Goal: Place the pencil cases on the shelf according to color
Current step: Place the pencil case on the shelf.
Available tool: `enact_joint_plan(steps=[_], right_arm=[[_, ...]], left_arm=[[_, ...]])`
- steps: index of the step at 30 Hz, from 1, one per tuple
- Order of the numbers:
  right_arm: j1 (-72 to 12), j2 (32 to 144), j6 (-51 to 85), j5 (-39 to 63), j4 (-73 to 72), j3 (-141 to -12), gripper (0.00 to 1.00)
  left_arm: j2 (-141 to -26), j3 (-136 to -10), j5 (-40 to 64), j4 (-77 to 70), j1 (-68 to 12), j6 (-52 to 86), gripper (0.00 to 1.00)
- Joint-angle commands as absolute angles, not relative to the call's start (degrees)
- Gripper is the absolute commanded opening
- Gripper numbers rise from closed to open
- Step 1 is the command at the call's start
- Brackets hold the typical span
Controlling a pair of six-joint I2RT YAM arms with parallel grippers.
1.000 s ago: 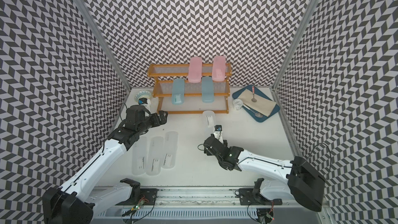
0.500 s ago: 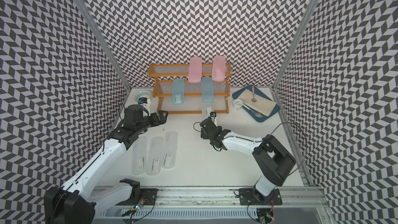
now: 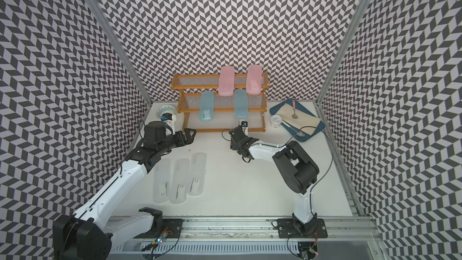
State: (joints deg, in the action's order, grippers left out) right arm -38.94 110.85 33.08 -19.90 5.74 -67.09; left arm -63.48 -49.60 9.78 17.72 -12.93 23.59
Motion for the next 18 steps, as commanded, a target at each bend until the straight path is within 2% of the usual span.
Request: enact_joint_plan(steps=[1,13,16,18], right_arm=[[-38.3,112.9,32.4,-20.7,2.9,-70.1,0.55],[-36.7,118.2,32.2,-20.3,4.8,-77.1,0.56],[-36.5,119.1,32.3,-20.1,5.3,-78.3,0.62],[-36.5,119.6,32.4,-19.5,5.9,-79.0,0.73]], left_arm=[[-62.8,-49.0,11.1,16.3,-12.5,22.8,0.99],[-63.7,-48.8,14.6,15.4,-11.8,22.8,0.99],[-64.3,-49.0,15.0,15.5,-11.6,22.8,1.0],[-64.5,-49.0,15.3,15.7,-11.4,22.8,1.0]])
